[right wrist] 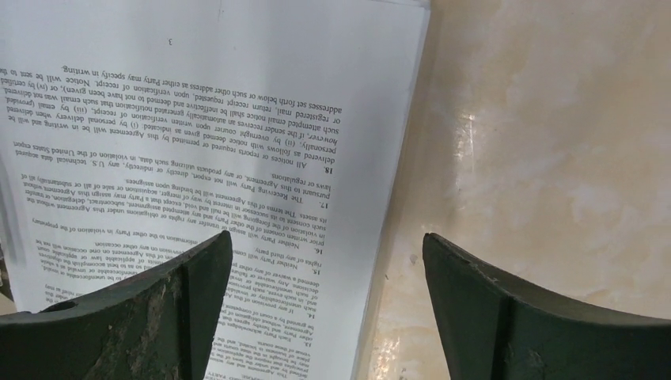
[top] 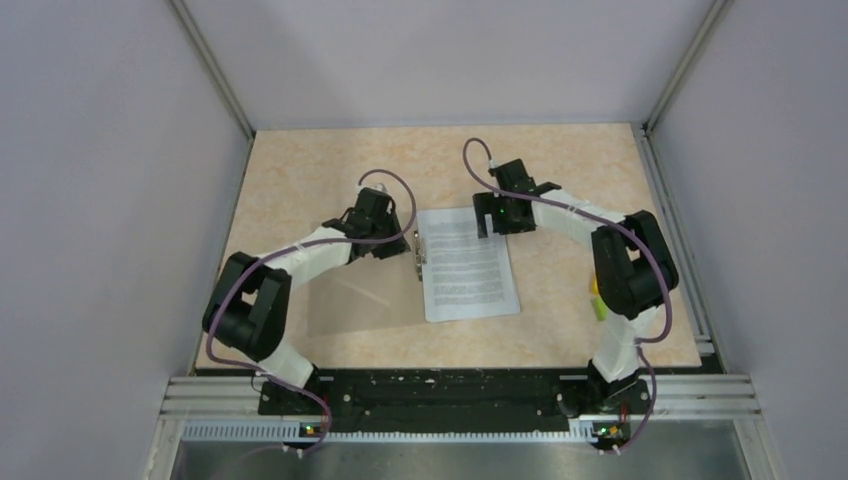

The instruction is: Put the files into the folder

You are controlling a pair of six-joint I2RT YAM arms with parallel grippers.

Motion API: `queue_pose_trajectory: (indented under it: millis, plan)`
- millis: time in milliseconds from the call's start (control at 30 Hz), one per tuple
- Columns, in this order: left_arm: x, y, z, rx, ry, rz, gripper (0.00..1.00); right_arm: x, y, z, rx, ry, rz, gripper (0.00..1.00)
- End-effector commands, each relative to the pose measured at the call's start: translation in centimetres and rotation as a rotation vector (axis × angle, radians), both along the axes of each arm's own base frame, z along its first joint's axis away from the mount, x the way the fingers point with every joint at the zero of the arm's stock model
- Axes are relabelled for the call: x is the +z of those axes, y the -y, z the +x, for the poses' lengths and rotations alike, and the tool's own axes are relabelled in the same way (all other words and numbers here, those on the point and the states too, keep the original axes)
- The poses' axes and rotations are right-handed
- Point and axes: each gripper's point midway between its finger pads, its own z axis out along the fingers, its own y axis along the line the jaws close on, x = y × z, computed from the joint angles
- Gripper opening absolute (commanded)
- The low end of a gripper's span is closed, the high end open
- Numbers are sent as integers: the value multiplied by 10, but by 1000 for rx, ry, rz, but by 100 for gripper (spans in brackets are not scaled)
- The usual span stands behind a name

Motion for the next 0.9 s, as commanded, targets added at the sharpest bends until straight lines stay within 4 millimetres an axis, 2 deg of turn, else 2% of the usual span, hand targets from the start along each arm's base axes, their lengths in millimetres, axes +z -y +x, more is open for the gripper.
queue_pose_trajectory:
  millis: [0, 133, 233, 333, 433, 533, 700, 867]
  plan:
    - [18, -26, -14, 72, 19, 58, 32, 58, -7, 7, -43, 108, 48, 88]
    - [8, -52, -42, 166, -44, 115, 36, 75, -51, -21, 21, 153, 29, 82]
    - [1, -58, -62, 216, -60, 69, 39, 80, -95, -43, 68, 163, 72, 66]
    - [-3, -65, -78, 266, -57, 34, 42, 78, -135, -62, 115, 177, 75, 53]
    - [-8, -78, -87, 324, -50, 48, 47, 69, -164, -65, 129, 178, 66, 45]
    - [-11, -91, -93, 386, -35, 65, 52, 65, -178, -63, 131, 186, 58, 39]
    - [-16, -110, -98, 486, -20, 99, 54, 55, -179, -54, 101, 201, 31, 31]
    - [-17, -119, -97, 528, -2, 128, 57, 47, -188, -51, 106, 195, 47, 27]
